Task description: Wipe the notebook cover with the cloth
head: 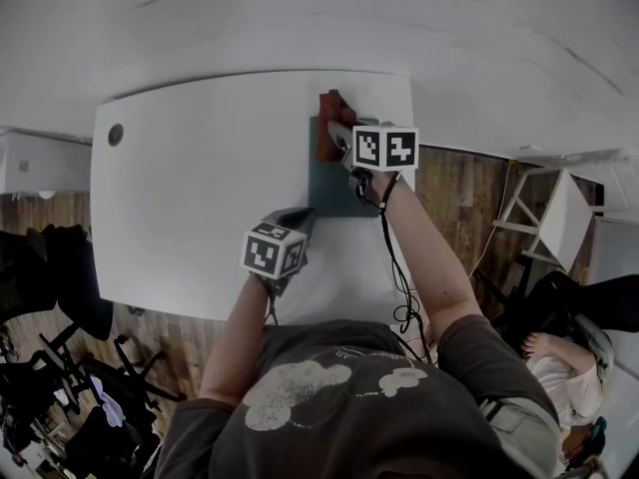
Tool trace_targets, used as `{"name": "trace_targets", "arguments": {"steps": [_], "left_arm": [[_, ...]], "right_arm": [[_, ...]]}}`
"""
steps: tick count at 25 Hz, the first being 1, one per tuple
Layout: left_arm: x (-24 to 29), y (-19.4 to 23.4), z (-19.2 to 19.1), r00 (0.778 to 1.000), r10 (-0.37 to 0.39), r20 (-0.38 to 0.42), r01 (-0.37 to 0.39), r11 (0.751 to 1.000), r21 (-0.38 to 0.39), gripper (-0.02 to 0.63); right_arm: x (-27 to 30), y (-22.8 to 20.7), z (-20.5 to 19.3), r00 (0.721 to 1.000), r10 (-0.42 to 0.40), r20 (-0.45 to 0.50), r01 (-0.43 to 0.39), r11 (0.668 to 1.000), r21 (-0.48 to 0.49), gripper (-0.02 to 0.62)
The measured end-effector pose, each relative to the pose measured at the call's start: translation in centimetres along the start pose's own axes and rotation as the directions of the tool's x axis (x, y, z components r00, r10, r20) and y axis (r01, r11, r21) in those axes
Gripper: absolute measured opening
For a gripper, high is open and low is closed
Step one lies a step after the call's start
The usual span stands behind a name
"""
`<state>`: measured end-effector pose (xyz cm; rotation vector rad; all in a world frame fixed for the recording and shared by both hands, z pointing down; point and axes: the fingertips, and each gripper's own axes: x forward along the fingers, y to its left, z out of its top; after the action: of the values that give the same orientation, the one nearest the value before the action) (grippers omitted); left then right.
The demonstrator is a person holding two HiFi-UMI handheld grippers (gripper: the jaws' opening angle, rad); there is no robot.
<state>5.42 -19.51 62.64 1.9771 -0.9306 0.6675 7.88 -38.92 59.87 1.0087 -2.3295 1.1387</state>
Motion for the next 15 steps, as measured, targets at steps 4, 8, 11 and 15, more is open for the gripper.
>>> {"name": "trace_targets", "arguments": {"steps": [4,8,11,15], "left_arm": [[-0.2,0.0,-0.1,1.000,0.006,-0.001,-0.006,1.000,-0.001,-0.002],[-0.3,-0.1,-0.2,1.000,0.002,-0.002,-0.002,1.000,-0.002,-0.002],[-0.3,0.0,-0.1,1.000,-0.007,-0.006,0.007,1.000,-0.006,-0.001],[-0.4,-0.2,-0.1,1.000,-0.014,-0.010,0.014,1.000,-0.009,-0.001]], "right_arm": [[-0.6,-0.5,0.0,1.000,-0.010,0.004,0.010,1.000,0.006,0.107],[-1.6,-1.3,-0.1,1.000,-0.024,0.010,0.024,0.999,0.022,0.108],[-2.0,-1.8,-0.2,0.999,-0.033,0.012,0.033,0.999,0.023,0.108],[-3.1,-2.6,-0.4,0.999,-0.048,0.016,0.047,0.998,0.034,0.109]]}}
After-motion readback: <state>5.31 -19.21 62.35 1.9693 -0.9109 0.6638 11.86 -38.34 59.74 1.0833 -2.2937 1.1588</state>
